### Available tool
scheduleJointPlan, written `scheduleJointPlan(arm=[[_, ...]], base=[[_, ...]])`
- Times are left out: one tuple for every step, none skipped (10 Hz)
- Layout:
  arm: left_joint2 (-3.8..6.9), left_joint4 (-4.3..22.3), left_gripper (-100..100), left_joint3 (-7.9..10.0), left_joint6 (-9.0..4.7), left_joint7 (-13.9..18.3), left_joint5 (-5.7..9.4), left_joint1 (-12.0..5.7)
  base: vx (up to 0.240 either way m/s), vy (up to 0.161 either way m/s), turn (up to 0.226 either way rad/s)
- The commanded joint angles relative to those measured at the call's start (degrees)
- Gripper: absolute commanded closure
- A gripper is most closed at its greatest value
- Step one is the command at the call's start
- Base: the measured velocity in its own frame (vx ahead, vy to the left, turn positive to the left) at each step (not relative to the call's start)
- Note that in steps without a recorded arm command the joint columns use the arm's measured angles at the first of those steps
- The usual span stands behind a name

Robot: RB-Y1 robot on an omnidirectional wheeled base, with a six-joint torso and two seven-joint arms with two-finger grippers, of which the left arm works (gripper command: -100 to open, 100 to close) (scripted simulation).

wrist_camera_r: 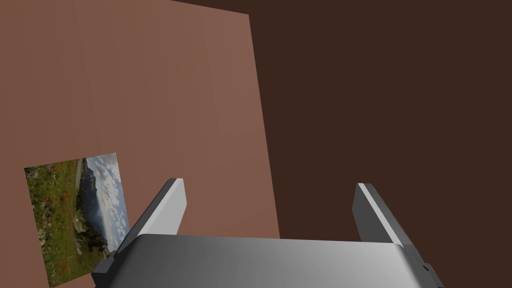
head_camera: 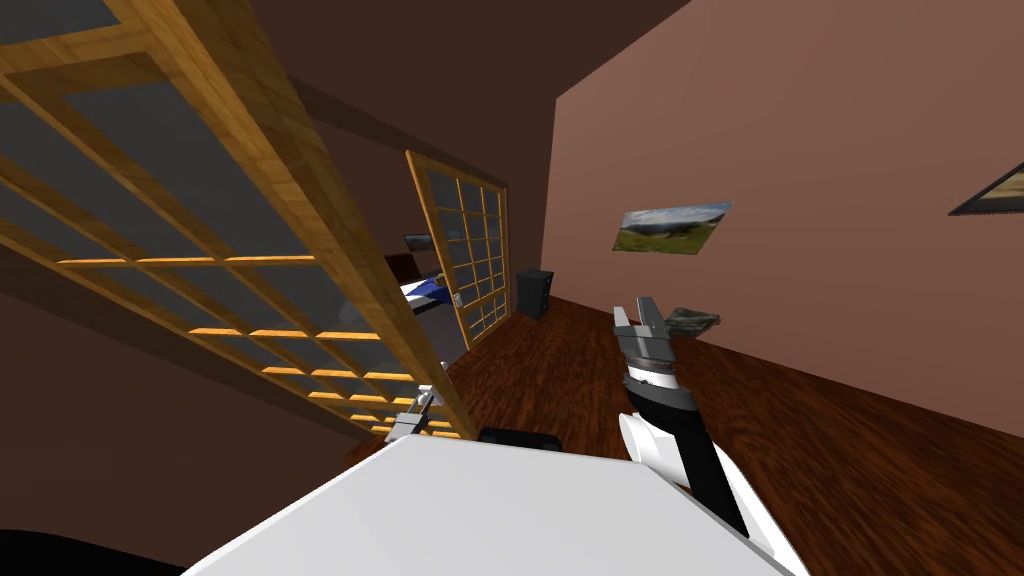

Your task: Pull the door open

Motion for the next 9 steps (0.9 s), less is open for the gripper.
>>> scheduleJointPlan(arm=[[-0.26,1.36,100,-1.01,-2.06,0.64,-0.63,0.68],[-0.34,2.62,100,-1.49,-3.53,1.14,-0.96,0.86],[-0.43,3.94,100,-2.0,-5.08,1.66,-1.31,1.06],[-0.52,5.34,100,-2.54,-6.72,2.21,-1.68,1.26],[-0.61,6.76,100,-3.08,-8.39,2.77,-2.06,1.47],[-0.61,6.76,100,-3.08,-8.39,2.77,-2.06,1.47],[-0.71,8.21,100,-3.64,-10.09,3.33,-2.44,1.69],[-0.8,9.66,100,-4.19,-11.79,3.9,-2.82,1.9],[-0.9,11.1,100,-4.74,-13.49,4.47,-3.2,2.12]], base=[[0.023,-0.014,-0.012],[0.026,-0.012,-0.009],[0.023,-0.005,-0.012],[0.01,-0.011,-0.012],[0.006,-0.012,-0.005],[0.004,-0.005,0.014],[0.003,-0.007,-0.02],[0.006,-0.001,-0.018],[0.0,0.0,0.0]])
